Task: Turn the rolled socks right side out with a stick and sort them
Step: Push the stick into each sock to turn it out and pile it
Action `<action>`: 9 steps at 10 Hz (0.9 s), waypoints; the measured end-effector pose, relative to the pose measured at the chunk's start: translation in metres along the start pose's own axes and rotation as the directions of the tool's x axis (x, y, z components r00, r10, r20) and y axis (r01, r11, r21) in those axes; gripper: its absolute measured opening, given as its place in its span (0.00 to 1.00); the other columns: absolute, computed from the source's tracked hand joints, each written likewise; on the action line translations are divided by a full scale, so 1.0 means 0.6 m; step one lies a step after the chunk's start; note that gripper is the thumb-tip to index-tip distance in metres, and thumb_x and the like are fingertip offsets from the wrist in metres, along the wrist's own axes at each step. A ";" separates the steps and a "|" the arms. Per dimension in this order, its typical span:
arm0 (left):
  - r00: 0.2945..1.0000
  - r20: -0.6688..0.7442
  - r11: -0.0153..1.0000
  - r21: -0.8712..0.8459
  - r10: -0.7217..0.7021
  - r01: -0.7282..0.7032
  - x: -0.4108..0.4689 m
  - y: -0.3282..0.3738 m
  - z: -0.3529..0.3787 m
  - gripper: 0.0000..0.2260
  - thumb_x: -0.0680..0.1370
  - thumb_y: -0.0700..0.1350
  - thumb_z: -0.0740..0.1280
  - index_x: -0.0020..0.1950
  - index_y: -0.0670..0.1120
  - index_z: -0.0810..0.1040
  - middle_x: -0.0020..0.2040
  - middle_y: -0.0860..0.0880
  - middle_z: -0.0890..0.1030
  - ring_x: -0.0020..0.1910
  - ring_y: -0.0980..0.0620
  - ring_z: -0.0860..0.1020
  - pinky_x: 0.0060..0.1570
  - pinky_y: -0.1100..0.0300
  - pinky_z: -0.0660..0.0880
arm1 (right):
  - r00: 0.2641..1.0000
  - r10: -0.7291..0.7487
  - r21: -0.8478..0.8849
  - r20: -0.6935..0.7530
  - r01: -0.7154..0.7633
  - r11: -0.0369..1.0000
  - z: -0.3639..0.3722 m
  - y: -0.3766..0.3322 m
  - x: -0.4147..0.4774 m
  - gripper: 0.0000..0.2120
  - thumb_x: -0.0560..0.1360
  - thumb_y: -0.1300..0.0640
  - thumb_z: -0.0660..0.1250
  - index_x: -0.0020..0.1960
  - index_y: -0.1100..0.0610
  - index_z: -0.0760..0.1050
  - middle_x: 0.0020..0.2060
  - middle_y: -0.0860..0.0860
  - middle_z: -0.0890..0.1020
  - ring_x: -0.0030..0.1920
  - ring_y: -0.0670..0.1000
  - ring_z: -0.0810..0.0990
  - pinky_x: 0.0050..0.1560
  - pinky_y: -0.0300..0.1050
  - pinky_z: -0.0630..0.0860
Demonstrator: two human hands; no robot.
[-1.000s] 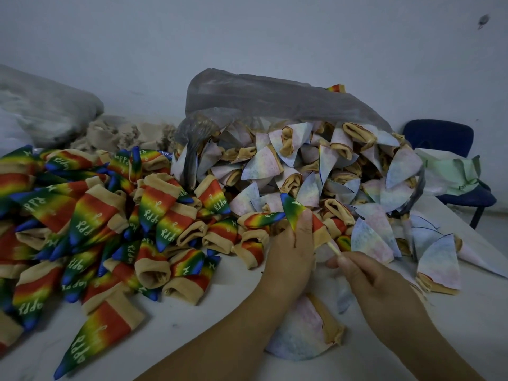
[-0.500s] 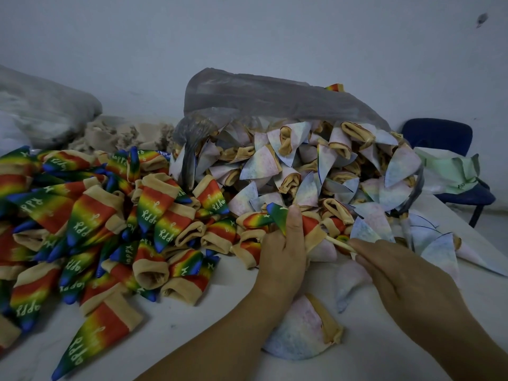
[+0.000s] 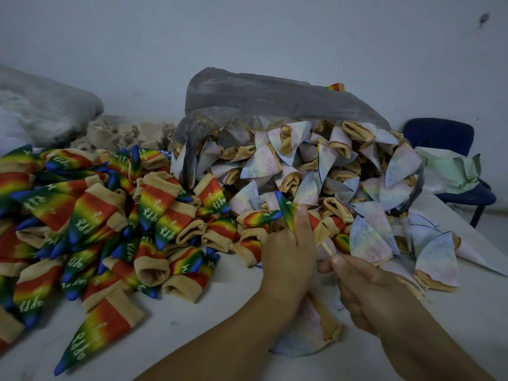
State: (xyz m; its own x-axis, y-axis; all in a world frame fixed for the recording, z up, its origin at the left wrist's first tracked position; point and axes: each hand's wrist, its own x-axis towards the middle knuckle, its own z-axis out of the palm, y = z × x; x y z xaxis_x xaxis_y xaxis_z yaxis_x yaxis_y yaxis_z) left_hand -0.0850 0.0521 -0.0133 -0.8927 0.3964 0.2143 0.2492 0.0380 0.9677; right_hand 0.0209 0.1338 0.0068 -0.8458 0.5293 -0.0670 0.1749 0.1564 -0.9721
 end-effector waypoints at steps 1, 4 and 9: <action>0.999 -0.006 0.999 0.011 0.042 -0.042 0.002 0.007 0.003 0.20 0.84 0.51 0.58 0.33 0.48 0.74 0.36 0.38 0.80 0.32 0.50 0.72 0.40 0.52 0.74 | 1.000 -0.020 -0.044 0.017 0.020 0.999 0.001 0.005 0.003 0.15 0.78 0.48 0.59 0.39 0.47 0.82 0.19 0.45 0.66 0.18 0.42 0.64 0.19 0.32 0.61; 0.978 -0.020 0.974 0.098 0.209 -0.206 0.017 -0.012 -0.010 0.25 0.79 0.63 0.54 0.26 0.52 0.62 0.20 0.54 0.65 0.22 0.57 0.66 0.28 0.56 0.63 | 0.862 -0.507 -0.650 0.027 0.400 0.646 -0.035 0.005 0.019 0.18 0.72 0.37 0.52 0.53 0.38 0.76 0.44 0.34 0.79 0.46 0.35 0.74 0.45 0.25 0.68; 0.987 0.076 0.986 0.080 0.142 -0.148 0.013 0.002 -0.003 0.24 0.82 0.60 0.55 0.28 0.51 0.65 0.23 0.54 0.67 0.25 0.54 0.68 0.29 0.58 0.65 | 0.943 -0.327 -0.321 -0.055 0.293 0.900 -0.001 0.002 0.006 0.12 0.71 0.43 0.56 0.44 0.41 0.77 0.40 0.26 0.79 0.45 0.25 0.73 0.39 0.18 0.65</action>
State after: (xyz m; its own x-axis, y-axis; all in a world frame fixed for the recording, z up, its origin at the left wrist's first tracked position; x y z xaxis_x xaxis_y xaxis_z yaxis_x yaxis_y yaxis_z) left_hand -0.0925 0.0536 -0.0104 -0.8173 0.4660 0.3390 0.4079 0.0522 0.9115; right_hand 0.0184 0.1365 0.0057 -0.8272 0.4943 0.2672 0.0712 0.5638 -0.8228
